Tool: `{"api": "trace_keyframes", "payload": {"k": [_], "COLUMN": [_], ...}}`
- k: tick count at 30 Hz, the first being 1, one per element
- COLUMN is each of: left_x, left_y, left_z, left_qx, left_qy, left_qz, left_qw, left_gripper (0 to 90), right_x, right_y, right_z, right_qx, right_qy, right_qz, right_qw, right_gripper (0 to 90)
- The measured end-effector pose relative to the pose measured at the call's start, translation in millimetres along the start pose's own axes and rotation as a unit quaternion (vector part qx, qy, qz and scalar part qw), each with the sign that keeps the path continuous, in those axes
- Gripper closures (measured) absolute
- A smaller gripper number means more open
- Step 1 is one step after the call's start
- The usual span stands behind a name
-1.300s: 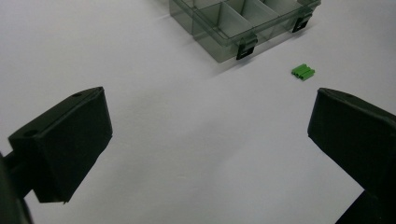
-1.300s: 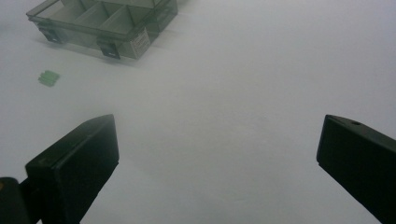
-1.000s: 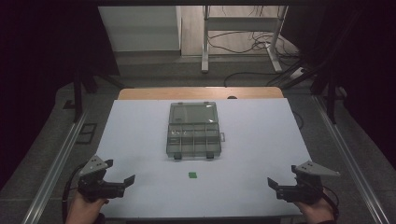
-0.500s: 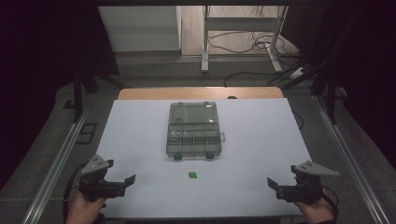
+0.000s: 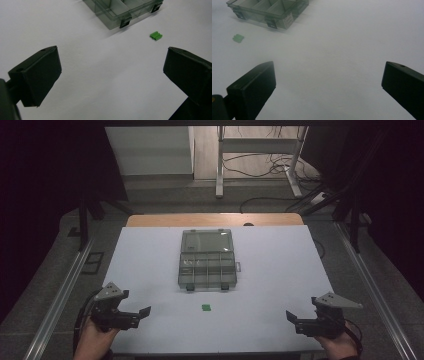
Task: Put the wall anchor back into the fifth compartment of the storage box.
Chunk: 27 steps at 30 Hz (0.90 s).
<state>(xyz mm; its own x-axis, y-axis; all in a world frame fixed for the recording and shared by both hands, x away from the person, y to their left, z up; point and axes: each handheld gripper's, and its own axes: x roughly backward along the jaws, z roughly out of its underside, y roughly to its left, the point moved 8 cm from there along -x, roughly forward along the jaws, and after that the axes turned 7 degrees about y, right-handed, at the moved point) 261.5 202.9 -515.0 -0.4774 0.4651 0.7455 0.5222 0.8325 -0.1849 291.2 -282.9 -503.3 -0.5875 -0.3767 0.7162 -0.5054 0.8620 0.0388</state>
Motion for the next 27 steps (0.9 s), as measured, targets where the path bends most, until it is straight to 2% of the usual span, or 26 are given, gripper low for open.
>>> {"api": "trace_keyframes", "payload": {"k": [12, 17, 19, 27], "left_x": [-10.0, -14.3, -17.9, -28.0], "left_y": [-6.4, -8.7, -10.3, -13.7], "left_z": [-11.4, -14.5, -16.8, -25.1], "left_qx": [-0.011, -0.021, -0.032, -0.044], "left_qy": [0.010, 0.016, 0.021, 0.026], "left_qz": [0.019, 0.025, 0.026, 0.032], "left_qw": [0.9997, 0.9993, 0.9989, 0.9982], "left_gripper": [0.0, 0.1, 0.0, 0.0], "right_x": [-0.5, -1.0, -1.1, -1.9], "right_y": [-2.4, -2.2, -2.5, -2.4], "right_z": [0.8, 0.8, 0.8, 0.8], "right_qx": [-0.003, -0.003, -0.003, -0.001], "right_qy": [0.007, 0.008, 0.009, 0.009], "right_qz": [0.005, 0.006, 0.006, 0.007], "right_qw": [1.0000, 0.9999, 0.9999, 0.9999], "right_gripper": [0.0, 0.0, 0.0, 0.0]}}
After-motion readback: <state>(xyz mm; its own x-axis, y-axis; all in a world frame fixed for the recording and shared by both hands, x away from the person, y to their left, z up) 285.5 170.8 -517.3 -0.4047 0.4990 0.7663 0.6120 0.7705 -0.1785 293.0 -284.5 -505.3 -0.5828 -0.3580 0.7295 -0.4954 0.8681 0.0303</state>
